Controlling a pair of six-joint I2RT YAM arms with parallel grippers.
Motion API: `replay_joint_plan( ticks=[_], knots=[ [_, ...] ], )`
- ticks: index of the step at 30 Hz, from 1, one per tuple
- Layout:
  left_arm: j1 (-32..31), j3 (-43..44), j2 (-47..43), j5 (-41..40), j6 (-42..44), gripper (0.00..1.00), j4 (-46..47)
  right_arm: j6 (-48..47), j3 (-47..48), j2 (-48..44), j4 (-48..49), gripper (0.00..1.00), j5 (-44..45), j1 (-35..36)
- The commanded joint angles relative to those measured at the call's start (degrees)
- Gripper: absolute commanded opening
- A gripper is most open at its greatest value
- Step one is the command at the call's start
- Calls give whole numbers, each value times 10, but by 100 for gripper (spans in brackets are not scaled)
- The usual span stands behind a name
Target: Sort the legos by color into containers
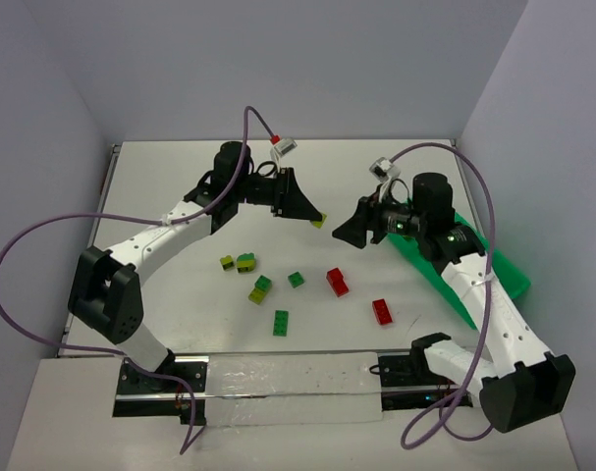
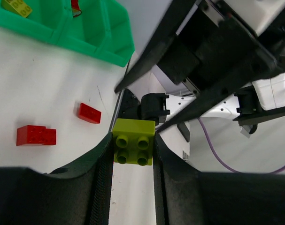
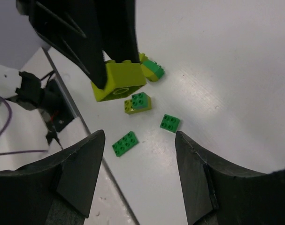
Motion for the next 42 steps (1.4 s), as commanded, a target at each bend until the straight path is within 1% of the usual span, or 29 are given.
replay_joint_plan(
  ticks=[1, 5, 9, 14, 20, 32, 36, 39, 42],
  knots=[
    [0, 40, 7, 18, -40, 0, 18, -120, -12, -79, 52, 68, 151, 66],
    [0, 48, 6, 7, -36, 0, -6, -182, -72, -135, 124, 68, 183, 76],
    [0, 48, 7, -2, -41, 0, -14, -221, -81, -142, 134, 68, 206, 103],
    [0, 48, 9, -4, -53, 0, -10, -235, -76, -123, 147, 69, 229, 148],
    [0, 56, 9, -6, -48, 0, -23, -252, -52, -81, 158, 71, 252, 194],
    [0, 57, 9, -1, -43, 0, -28, -249, -44, -37, 213, 70, 272, 220],
    [0, 55, 7, 1, -41, 0, -30, -250, -37, -23, 218, 65, 272, 221],
    [0, 54, 6, 1, -38, 0, -34, -248, -36, -22, 226, 57, 274, 221],
    [0, 53, 5, 2, -39, 0, -33, -246, -33, -19, 226, 53, 272, 221]
  ],
)
